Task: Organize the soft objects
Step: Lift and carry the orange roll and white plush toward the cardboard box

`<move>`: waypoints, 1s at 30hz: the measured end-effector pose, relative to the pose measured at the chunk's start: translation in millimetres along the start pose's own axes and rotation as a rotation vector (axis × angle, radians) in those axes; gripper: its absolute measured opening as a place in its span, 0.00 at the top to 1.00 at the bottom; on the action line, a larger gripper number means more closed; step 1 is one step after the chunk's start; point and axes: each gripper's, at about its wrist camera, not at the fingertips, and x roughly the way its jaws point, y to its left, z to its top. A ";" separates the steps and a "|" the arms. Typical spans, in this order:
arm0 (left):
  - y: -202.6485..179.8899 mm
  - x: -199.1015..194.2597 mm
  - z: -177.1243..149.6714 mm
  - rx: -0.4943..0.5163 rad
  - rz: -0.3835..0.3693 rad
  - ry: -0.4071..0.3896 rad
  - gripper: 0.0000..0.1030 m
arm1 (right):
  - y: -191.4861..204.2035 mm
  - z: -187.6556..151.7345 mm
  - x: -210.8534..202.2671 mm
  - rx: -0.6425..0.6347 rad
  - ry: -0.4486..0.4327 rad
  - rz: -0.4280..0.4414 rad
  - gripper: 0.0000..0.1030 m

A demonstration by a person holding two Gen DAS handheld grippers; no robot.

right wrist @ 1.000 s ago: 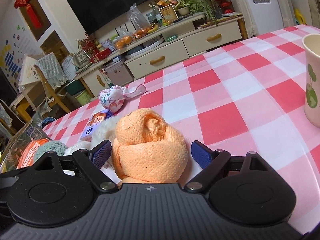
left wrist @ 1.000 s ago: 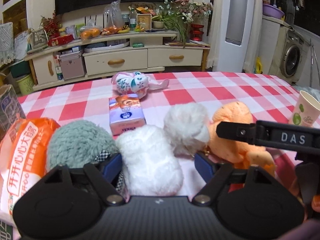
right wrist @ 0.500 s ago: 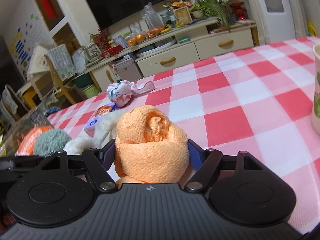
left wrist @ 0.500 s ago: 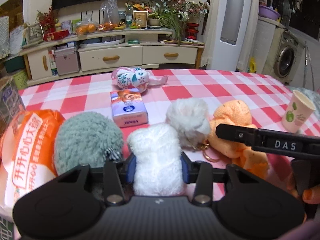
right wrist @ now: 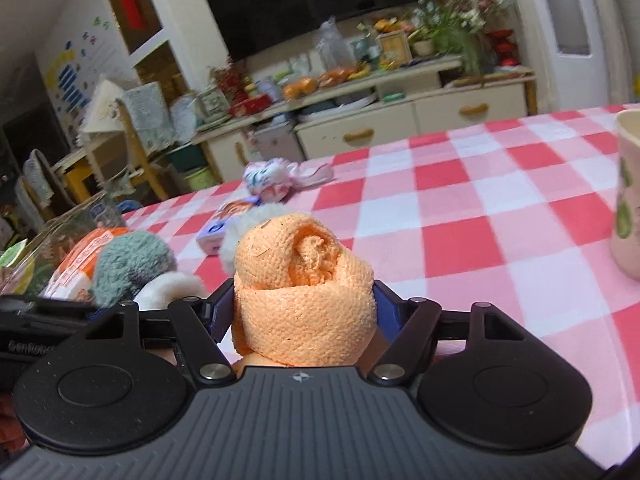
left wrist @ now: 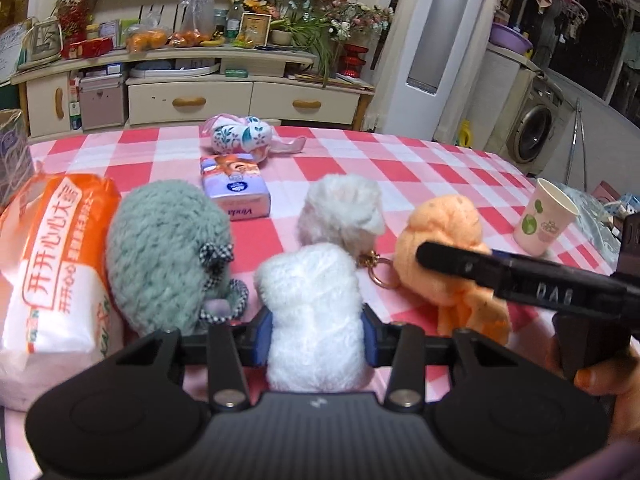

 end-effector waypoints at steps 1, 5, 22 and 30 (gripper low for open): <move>0.5 0.1 -1.4 -0.009 -0.007 -0.004 0.59 | -3.5 -2.1 -2.7 0.023 -0.008 -0.013 0.16; -0.7 -5.7 -5.0 -0.028 -0.032 -0.010 0.60 | -12.2 -8.8 -13.9 0.090 -0.014 -0.077 0.16; 3.4 -51.4 22.4 -0.077 -0.077 -0.115 0.60 | -0.1 10.4 -46.4 0.198 0.003 -0.196 0.16; 28.2 -89.8 45.7 -0.123 -0.050 -0.199 0.60 | 49.1 42.7 -28.1 0.114 0.010 -0.124 0.16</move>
